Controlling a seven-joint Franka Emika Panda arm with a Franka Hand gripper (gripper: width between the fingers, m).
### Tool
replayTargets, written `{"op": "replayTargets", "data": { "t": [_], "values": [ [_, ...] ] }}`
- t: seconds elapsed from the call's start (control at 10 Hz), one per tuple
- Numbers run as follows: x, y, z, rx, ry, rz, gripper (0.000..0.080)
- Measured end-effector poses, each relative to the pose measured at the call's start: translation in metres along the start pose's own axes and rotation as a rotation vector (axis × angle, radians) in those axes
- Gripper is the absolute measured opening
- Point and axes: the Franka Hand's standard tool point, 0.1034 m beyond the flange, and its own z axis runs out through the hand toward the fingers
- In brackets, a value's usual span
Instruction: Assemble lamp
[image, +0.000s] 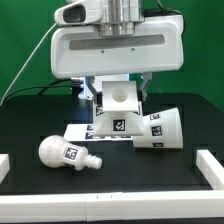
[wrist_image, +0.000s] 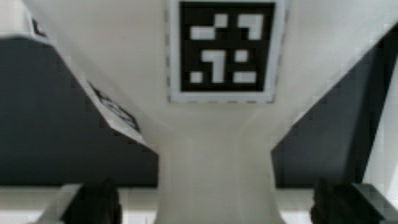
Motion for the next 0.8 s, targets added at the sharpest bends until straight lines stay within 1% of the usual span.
{"op": "replayTargets", "data": {
  "t": [0.2,0.3,0.4,0.5,0.6,0.7,0.8],
  "values": [
    [0.002,0.005,0.002,-0.025,0.120,-0.010,0.0534],
    [0.003,0.006,0.001,-0.042,0.198,-0.017,0.0534],
    [0.011,-0.004,0.000,-0.051,0.283,-0.019,0.0534],
    [0.023,-0.014,0.003,-0.061,0.380,-0.038,0.0534],
    [0.030,-0.017,0.012,-0.073,0.460,-0.046,0.0534],
    [0.031,-0.025,0.029,-0.075,0.510,-0.060,0.0534],
    [0.023,-0.024,0.045,-0.077,0.487,-0.071,0.0534]
  ]
}}
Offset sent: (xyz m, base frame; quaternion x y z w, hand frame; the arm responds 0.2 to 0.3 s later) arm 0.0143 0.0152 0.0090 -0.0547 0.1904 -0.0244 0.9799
